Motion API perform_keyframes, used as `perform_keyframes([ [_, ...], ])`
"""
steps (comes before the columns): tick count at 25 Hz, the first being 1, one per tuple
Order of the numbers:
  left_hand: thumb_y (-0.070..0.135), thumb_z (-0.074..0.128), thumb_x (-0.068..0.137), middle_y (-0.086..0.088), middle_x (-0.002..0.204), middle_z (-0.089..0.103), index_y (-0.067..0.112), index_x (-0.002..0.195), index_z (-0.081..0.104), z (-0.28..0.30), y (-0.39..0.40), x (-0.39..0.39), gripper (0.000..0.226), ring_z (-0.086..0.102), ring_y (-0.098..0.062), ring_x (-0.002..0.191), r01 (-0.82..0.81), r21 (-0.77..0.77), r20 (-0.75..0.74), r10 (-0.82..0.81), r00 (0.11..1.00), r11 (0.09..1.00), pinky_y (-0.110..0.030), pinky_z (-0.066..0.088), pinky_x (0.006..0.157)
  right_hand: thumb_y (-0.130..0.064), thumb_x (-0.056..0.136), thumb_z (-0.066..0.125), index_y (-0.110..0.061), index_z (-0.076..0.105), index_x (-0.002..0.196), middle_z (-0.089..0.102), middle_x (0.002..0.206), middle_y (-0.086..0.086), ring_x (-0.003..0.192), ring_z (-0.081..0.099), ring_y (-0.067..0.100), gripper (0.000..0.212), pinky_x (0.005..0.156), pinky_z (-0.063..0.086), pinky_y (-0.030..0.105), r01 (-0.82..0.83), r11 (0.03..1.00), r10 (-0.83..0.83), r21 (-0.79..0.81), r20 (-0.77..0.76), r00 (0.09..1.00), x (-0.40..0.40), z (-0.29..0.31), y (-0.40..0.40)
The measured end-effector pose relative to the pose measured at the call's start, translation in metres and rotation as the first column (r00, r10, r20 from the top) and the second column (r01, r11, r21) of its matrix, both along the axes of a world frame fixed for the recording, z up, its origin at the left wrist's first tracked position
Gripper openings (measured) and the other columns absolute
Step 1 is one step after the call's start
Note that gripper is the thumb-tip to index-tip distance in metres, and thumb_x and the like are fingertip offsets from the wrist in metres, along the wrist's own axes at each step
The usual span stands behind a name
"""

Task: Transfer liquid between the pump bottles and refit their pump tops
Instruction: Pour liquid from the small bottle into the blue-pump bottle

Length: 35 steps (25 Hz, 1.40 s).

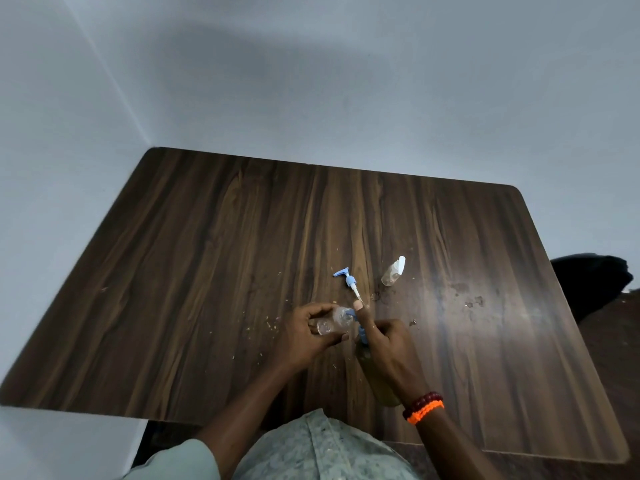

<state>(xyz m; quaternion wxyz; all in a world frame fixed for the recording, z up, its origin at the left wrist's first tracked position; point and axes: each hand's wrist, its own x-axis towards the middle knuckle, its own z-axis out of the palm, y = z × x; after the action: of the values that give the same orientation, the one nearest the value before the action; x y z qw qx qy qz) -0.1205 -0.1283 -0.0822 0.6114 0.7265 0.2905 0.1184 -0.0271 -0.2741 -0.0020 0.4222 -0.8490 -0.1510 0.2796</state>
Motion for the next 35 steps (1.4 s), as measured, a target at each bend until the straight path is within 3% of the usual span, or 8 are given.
perform_keyframes([
  [2,0.020,0.096,0.074,0.009,0.120,0.079,0.022,0.123,0.077,-0.002,0.001,-0.001,0.053,0.074,-0.005,0.112,-0.013,0.005,-0.004,0.013,1.000,1.000,-0.036,0.064,0.095,-0.106,0.061,0.030,0.008,0.072,0.071,0.072,0.074,0.026,0.066,0.067,0.030,0.121,0.065,0.052,0.035,0.011,1.000,-0.011,0.008,-0.011,1.000,0.002,-0.003,-0.001],
  [7,0.016,0.095,0.075,0.008,0.124,0.076,0.024,0.121,0.076,-0.004,0.000,-0.002,0.050,0.072,-0.010,0.116,0.016,-0.020,-0.010,-0.016,1.000,1.000,-0.030,0.064,0.092,-0.058,0.099,0.053,-0.008,0.072,0.064,0.071,0.074,0.025,0.059,0.060,0.019,0.064,0.072,0.057,0.050,-0.012,0.999,0.014,-0.032,0.055,0.998,0.001,-0.004,0.000],
  [12,0.021,0.095,0.074,0.007,0.123,0.077,0.022,0.123,0.076,-0.006,0.001,-0.002,0.052,0.073,-0.011,0.116,-0.011,-0.015,0.004,0.011,1.000,1.000,-0.034,0.065,0.092,-0.101,0.068,0.034,-0.010,0.074,0.072,0.071,0.081,0.022,0.073,0.069,0.031,0.099,0.072,0.054,0.040,0.034,0.999,-0.034,-0.026,0.003,0.999,0.001,-0.010,-0.001],
  [17,0.022,0.095,0.074,0.012,0.119,0.078,0.036,0.116,0.076,-0.003,0.000,-0.003,0.048,0.073,-0.004,0.113,0.011,-0.009,-0.001,-0.011,1.000,1.000,-0.037,0.064,0.095,-0.055,0.099,0.052,-0.002,0.073,0.066,0.069,0.065,0.018,0.058,0.060,0.017,0.066,0.065,0.053,0.033,0.002,1.000,-0.001,-0.009,0.007,1.000,0.003,-0.011,-0.002],
  [21,0.017,0.094,0.077,0.009,0.117,0.079,0.032,0.116,0.076,-0.004,0.000,-0.002,0.046,0.074,-0.005,0.110,-0.011,-0.018,0.006,0.011,1.000,1.000,-0.038,0.066,0.092,-0.085,0.085,0.045,0.010,0.068,0.067,0.068,0.066,0.026,0.052,0.059,0.018,0.100,0.057,0.046,0.028,-0.016,1.000,0.016,0.007,-0.010,1.000,0.001,-0.011,0.001],
  [26,0.023,0.096,0.073,0.009,0.120,0.079,0.030,0.117,0.078,-0.005,0.000,-0.003,0.049,0.074,-0.008,0.113,0.000,-0.023,-0.002,0.000,1.000,1.000,-0.039,0.065,0.094,-0.048,0.103,0.051,0.010,0.071,0.072,0.067,0.068,0.029,0.054,0.055,0.017,0.070,0.059,0.045,0.029,-0.038,0.999,0.038,-0.005,0.005,0.999,0.003,-0.009,0.001],
  [31,0.023,0.095,0.076,0.009,0.120,0.078,0.026,0.122,0.076,-0.006,0.000,-0.001,0.050,0.073,-0.007,0.113,-0.001,-0.007,-0.007,0.001,1.000,1.000,-0.035,0.065,0.093,-0.089,0.080,0.040,0.007,0.069,0.065,0.070,0.067,0.024,0.052,0.060,0.023,0.101,0.059,0.047,0.029,-0.001,1.000,0.001,-0.004,-0.017,1.000,0.002,-0.012,0.001],
  [35,0.016,0.095,0.075,0.009,0.120,0.079,0.026,0.120,0.077,-0.006,-0.001,-0.002,0.050,0.074,-0.009,0.112,-0.007,-0.031,-0.017,0.006,1.000,0.999,-0.035,0.066,0.090,-0.053,0.102,0.049,-0.001,0.069,0.067,0.069,0.071,0.022,0.058,0.057,0.019,0.066,0.061,0.046,0.029,-0.035,0.999,0.034,-0.024,-0.006,0.999,0.003,-0.005,0.000],
])
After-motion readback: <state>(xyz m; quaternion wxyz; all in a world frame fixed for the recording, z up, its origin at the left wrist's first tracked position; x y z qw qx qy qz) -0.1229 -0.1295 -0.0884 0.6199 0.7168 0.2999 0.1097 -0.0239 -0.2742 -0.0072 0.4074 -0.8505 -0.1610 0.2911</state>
